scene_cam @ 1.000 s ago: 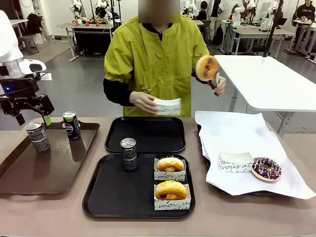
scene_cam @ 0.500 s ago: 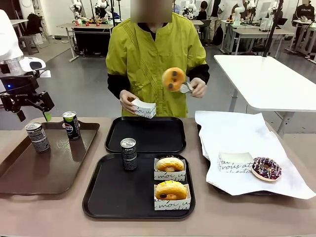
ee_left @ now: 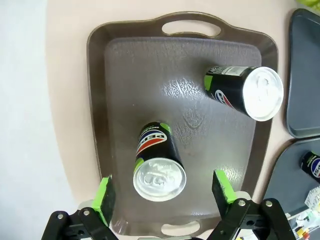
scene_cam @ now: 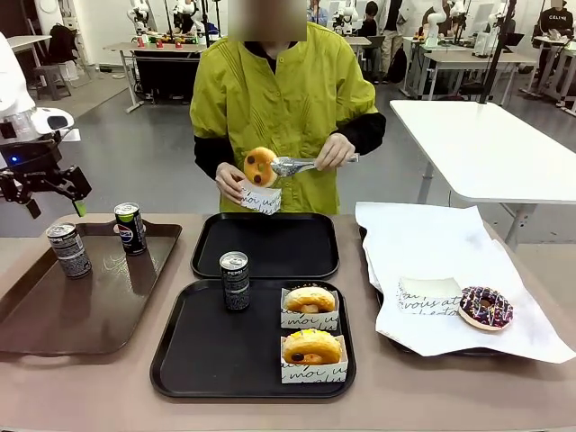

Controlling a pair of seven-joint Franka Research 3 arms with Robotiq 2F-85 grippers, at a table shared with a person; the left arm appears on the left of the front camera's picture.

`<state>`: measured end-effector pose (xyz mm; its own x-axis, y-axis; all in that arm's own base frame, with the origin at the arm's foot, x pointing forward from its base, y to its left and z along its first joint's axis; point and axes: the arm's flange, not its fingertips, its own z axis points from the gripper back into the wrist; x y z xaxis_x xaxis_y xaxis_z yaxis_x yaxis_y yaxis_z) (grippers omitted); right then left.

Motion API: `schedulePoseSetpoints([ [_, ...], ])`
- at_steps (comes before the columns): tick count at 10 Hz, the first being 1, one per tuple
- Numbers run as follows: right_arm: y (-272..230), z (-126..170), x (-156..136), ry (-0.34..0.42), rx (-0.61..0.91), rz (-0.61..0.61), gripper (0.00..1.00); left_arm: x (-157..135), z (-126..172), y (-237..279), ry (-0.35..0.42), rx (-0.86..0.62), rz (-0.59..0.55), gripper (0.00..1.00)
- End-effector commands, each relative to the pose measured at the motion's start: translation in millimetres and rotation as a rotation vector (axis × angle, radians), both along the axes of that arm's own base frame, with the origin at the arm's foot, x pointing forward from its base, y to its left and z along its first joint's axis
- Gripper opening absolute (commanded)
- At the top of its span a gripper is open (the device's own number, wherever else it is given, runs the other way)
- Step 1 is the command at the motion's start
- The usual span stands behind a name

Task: Set up donuts and drinks on trays.
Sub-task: Pick up one Pepsi coke from the Handle tray and place it on the Flat Tray without a Pepsi coke.

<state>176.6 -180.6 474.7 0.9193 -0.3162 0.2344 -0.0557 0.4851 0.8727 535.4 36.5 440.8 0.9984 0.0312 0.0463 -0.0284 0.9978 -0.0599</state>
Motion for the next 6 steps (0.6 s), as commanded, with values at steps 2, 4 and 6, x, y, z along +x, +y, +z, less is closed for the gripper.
schedulePoseSetpoints([
  [2, -0.3, 0.0, 0.7, -0.02, 0.011, 0.009, 1.0, 5.5, -18.2, -0.3, 0.018, -0.043, 0.005, 1.0],
  [4, -0.3, 0.0, 0.7, -0.02, 0.011, 0.009, 1.0, 4.7, -25.4, 0.0, 0.045, -0.043, -0.014, 1.0],
  [6, -0.3, 0.0, 0.7, -0.02, 0.011, 0.009, 1.0, -0.7, -32.9, -1.9, 0.057, -0.025, -0.027, 1.0],
])
